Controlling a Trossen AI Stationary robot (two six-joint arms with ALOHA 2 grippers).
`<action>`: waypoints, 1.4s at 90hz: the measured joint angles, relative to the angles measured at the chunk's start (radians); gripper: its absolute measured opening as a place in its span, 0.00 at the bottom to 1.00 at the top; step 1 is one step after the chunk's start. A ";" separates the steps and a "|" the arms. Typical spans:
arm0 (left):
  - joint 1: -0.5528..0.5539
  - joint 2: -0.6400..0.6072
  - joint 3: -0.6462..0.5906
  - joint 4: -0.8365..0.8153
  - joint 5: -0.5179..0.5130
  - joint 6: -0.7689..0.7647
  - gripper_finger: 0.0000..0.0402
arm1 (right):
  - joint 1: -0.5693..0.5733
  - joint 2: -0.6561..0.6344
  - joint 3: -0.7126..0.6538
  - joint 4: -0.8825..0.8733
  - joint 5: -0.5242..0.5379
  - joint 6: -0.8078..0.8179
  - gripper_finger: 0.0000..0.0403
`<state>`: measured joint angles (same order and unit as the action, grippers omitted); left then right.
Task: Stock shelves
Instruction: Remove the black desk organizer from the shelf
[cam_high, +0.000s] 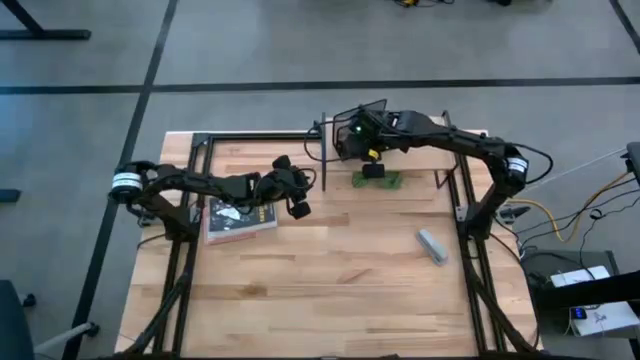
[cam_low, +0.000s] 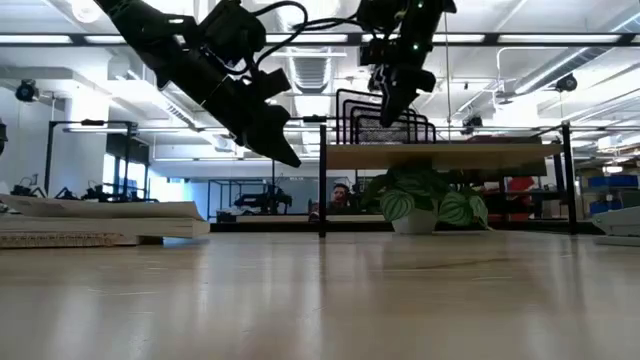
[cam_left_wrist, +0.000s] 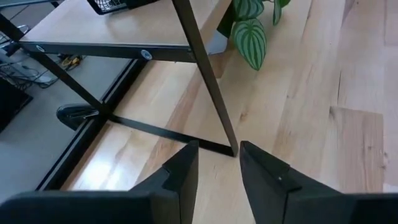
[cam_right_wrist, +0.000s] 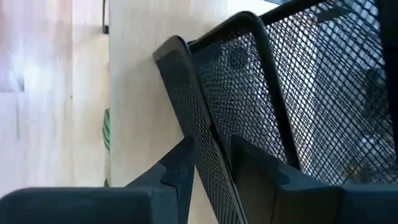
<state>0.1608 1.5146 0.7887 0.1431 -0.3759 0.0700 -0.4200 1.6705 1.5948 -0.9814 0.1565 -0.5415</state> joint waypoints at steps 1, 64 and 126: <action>0.000 0.000 0.000 0.000 0.000 0.000 0.25 | 0.000 0.000 0.000 0.000 -0.010 0.002 0.19; 0.000 0.000 0.000 0.000 0.001 0.000 0.25 | -0.105 0.001 -0.001 0.091 -0.375 0.054 0.13; 0.000 0.000 0.000 0.001 0.002 0.000 0.25 | -0.104 -0.002 -0.083 0.259 -0.445 0.032 0.10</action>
<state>0.1604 1.5146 0.7887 0.1445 -0.3744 0.0697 -0.5243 1.6688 1.5118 -0.7224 -0.2880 -0.5095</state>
